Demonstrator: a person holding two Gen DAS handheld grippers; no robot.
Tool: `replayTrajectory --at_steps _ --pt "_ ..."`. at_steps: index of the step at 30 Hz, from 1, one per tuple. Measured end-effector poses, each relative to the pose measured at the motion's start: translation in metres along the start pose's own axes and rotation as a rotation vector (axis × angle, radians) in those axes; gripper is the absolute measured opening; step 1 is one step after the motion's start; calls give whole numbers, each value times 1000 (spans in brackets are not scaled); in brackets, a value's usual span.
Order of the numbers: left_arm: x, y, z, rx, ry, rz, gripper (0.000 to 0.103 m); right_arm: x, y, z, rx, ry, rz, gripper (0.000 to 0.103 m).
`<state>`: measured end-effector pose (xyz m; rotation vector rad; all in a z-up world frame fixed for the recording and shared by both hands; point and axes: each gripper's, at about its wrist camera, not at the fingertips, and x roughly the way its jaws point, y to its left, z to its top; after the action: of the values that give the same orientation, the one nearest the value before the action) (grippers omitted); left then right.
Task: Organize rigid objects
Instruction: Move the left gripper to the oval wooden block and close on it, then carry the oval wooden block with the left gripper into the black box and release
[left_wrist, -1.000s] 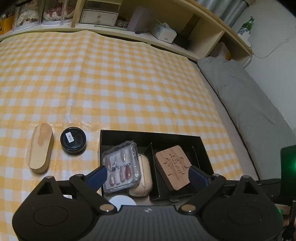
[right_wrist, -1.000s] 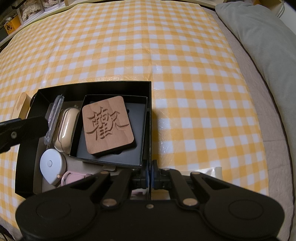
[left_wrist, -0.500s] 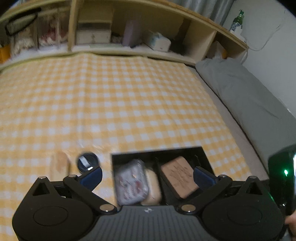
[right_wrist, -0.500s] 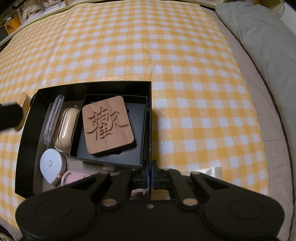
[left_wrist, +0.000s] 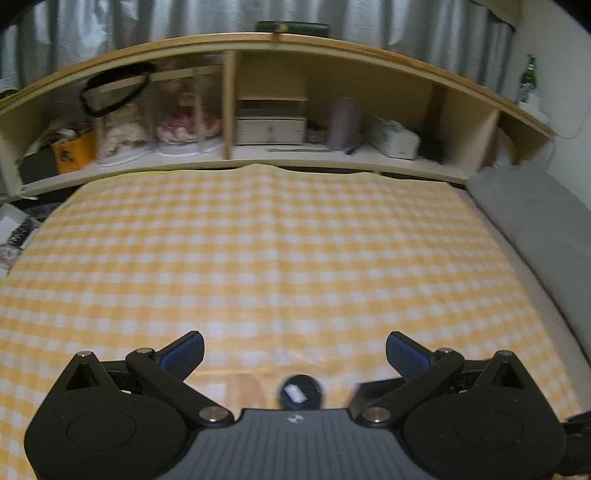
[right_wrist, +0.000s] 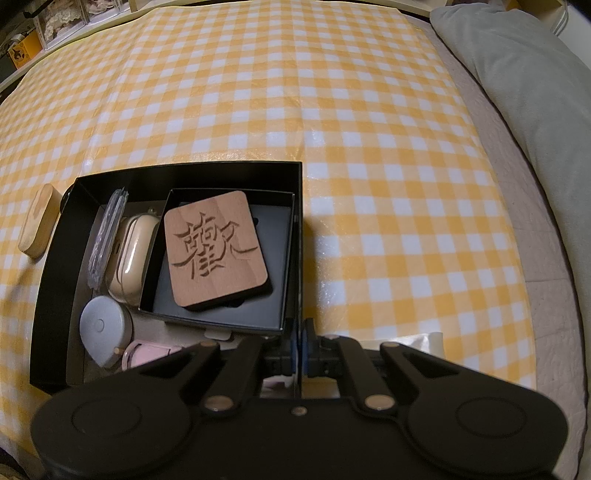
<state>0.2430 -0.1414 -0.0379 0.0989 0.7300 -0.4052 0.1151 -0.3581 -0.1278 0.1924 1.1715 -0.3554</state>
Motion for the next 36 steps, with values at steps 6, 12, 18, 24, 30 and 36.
replayTrajectory --at_steps 6,12,18,24,30,36 --pt "28 26 -13 -30 34 109 103 0 0 0 -1 0 -1 3" --pt "55 43 -28 -57 107 123 101 1 1 0 0 -1 0 3" --pt "79 46 -41 -48 209 136 68 1 1 0 0 -1 0 3" --pt "91 42 -57 -26 256 110 63 0 0 0 1 -1 1 4" --pt "96 33 -74 16 283 108 43 0 0 0 -1 -1 -1 4" --pt "103 25 -81 -4 295 110 40 0 1 0 -2 0 -1 4"
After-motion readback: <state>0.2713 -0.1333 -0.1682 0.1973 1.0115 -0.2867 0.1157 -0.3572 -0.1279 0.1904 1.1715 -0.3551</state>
